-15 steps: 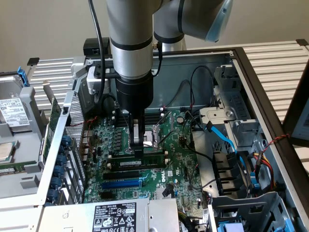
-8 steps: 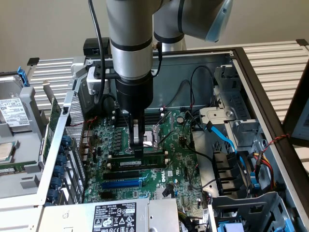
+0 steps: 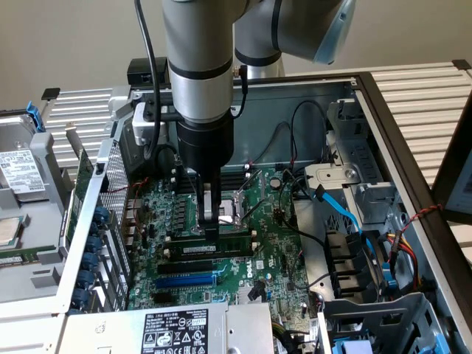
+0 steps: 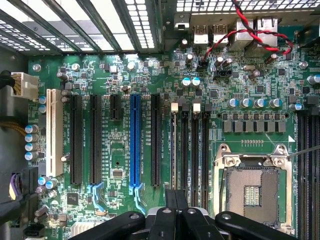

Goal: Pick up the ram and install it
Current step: 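Press down the ram until it locks into place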

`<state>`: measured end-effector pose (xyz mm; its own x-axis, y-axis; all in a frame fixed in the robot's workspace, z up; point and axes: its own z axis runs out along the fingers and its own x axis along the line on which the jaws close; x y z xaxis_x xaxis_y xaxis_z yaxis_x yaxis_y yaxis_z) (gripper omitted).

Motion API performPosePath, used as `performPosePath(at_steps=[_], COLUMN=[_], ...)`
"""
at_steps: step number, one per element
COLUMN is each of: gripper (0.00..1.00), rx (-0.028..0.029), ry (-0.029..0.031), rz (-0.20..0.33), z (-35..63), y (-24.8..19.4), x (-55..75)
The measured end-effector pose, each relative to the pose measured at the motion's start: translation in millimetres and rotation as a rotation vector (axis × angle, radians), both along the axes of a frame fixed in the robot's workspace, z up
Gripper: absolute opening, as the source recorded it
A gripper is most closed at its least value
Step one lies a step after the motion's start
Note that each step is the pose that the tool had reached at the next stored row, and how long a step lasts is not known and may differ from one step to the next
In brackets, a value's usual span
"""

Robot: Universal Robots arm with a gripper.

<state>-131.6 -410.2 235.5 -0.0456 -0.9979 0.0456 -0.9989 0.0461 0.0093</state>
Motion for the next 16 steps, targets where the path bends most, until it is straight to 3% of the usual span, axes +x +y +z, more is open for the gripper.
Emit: performPosePath(at_steps=[16], gripper=[0.11], rx=[-0.0003], ry=[0.0001], rz=[0.0], z=[-5.4], y=[0.0], x=[-0.4])
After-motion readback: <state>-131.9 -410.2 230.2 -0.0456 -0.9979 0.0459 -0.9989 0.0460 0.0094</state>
